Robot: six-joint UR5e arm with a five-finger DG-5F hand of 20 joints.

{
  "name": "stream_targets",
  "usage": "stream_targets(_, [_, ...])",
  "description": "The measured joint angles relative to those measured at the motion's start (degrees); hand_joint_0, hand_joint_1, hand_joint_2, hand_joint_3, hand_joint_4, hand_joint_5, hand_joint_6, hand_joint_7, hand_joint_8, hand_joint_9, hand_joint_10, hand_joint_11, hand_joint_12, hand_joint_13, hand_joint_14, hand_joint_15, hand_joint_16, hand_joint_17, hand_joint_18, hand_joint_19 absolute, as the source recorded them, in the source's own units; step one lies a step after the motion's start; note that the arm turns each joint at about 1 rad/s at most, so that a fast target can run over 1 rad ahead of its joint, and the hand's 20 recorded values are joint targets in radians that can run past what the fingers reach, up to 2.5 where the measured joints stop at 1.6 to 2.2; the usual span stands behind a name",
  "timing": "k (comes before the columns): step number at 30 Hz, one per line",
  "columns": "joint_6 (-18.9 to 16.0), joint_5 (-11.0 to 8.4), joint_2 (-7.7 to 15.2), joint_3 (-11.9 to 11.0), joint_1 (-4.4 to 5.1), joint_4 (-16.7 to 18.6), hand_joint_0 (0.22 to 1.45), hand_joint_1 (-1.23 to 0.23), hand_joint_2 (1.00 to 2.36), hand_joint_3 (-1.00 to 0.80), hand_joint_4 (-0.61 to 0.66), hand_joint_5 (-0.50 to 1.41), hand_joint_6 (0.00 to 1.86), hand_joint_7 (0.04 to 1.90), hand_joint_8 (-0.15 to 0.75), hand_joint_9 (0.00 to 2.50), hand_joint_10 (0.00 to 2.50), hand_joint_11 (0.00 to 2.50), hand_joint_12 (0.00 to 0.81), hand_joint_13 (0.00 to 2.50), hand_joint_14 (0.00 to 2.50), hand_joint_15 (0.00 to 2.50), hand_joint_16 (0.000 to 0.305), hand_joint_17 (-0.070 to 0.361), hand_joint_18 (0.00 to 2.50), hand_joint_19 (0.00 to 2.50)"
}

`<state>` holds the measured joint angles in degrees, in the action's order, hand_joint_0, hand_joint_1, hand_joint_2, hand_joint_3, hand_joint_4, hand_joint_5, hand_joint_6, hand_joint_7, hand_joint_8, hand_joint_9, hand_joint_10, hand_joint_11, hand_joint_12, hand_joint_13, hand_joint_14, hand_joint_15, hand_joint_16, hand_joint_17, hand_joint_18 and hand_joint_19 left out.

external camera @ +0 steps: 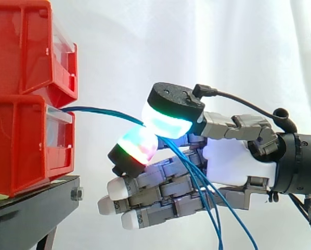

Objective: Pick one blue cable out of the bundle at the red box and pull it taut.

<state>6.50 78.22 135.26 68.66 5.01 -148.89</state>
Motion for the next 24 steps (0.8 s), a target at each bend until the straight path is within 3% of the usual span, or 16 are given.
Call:
stream_targets(5, [-0.1, -0.07, 0.0, 0.0, -0.01, 0.0, 0.77, -0.95, 1.0, -0.49, 0.06, -0.16, 0.93, 1.04, 0.343, 0.7, 0.01, 0.36, 0.367, 0.42, 0.0, 0.1, 0.054, 0.122, 0.47, 0.03])
stream_targets(9, [-0.1, -0.08, 0.0, -0.1, -0.02, 0.0, 0.76, -0.96, 1.0, -0.5, 0.08, -0.17, 0.93, 0.98, 0.339, 0.69, 0.01, 0.37, 0.368, 0.42, 0.0, 0.09, 0.055, 0.123, 0.47, 0.01])
stream_targets(13, [-0.1, -0.08, 0.0, -0.1, -0.04, 0.0, 0.53, -0.98, 1.0, -0.5, 0.17, -0.16, 0.92, 0.95, 0.351, 0.67, 0.01, 0.36, 0.385, 0.38, 0.0, 0.12, 0.058, 0.131, 0.44, 0.05])
stream_targets(15, [0.0, -0.07, 0.0, -0.1, -0.04, 0.0, 0.42, -0.88, 1.0, -0.5, 0.2, -0.16, 0.92, 0.93, 0.388, 0.69, 0.01, 0.38, 0.423, 0.38, 0.0, 0.12, 0.067, 0.151, 0.45, 0.08])
stream_targets(17, [0.0, -0.07, 0.0, -0.1, -0.02, 0.0, 0.4, -0.78, 1.0, -0.5, 0.21, -0.16, 0.92, 0.88, 0.406, 0.7, 0.01, 0.37, 0.434, 0.39, 0.0, 0.13, 0.07, 0.158, 0.46, 0.09])
stream_targets(21, [0.0, -0.07, 0.0, -0.1, -0.01, 0.0, 0.5, -0.58, 1.0, -0.5, 0.18, -0.15, 0.88, 0.93, 0.383, 0.71, 0.01, 0.35, 0.392, 0.36, 0.0, 0.14, 0.061, 0.138, 0.38, 0.14])
stream_targets(24, [0.0, -0.06, 0.0, -0.1, 0.02, 0.0, 0.58, -0.63, 1.01, -0.39, 0.17, -0.15, 0.88, 0.99, 0.368, 0.73, 0.01, 0.36, 0.367, 0.36, 0.01, 0.14, 0.056, 0.126, 0.36, 0.16])
